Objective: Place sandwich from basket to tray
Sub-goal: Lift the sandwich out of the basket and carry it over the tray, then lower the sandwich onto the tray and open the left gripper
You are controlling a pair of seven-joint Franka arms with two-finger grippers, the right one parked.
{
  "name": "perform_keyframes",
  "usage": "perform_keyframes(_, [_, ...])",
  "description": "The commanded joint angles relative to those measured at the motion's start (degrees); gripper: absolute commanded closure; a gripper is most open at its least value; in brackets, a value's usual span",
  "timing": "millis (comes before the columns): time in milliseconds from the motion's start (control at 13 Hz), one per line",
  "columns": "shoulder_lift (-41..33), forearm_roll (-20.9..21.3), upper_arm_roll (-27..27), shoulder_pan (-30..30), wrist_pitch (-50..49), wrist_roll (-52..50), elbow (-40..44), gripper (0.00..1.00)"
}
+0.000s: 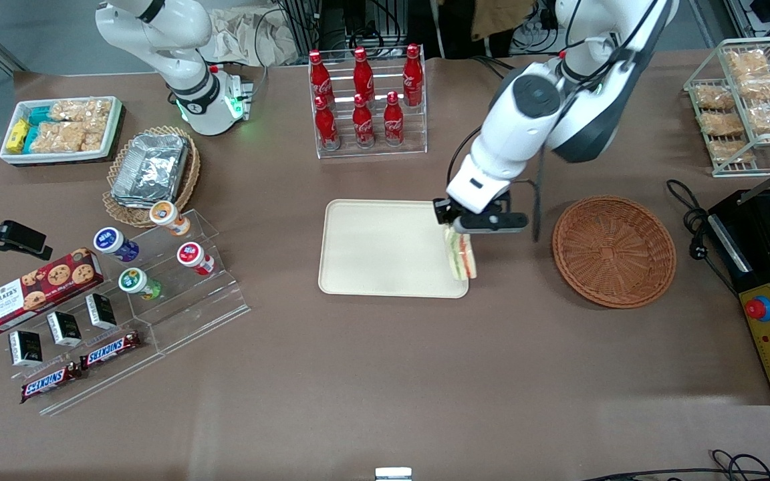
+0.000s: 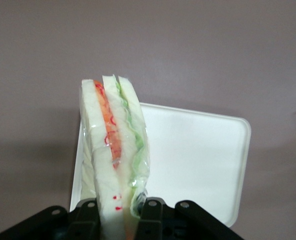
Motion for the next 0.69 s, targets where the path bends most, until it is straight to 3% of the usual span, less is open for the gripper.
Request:
perform_keyframes(0, [5.58,6.66,-1.84,0.73,7.42,0.21,-2.79,1.00])
perform_keyframes(308, [12.70,14.75,-1.23,-2.08,12.27,-2.16,-3.59,1.00])
perform_keyframes(615, [17.28,25.82,-0.71,-2.00,12.72,-7.78,-3.33,1.00])
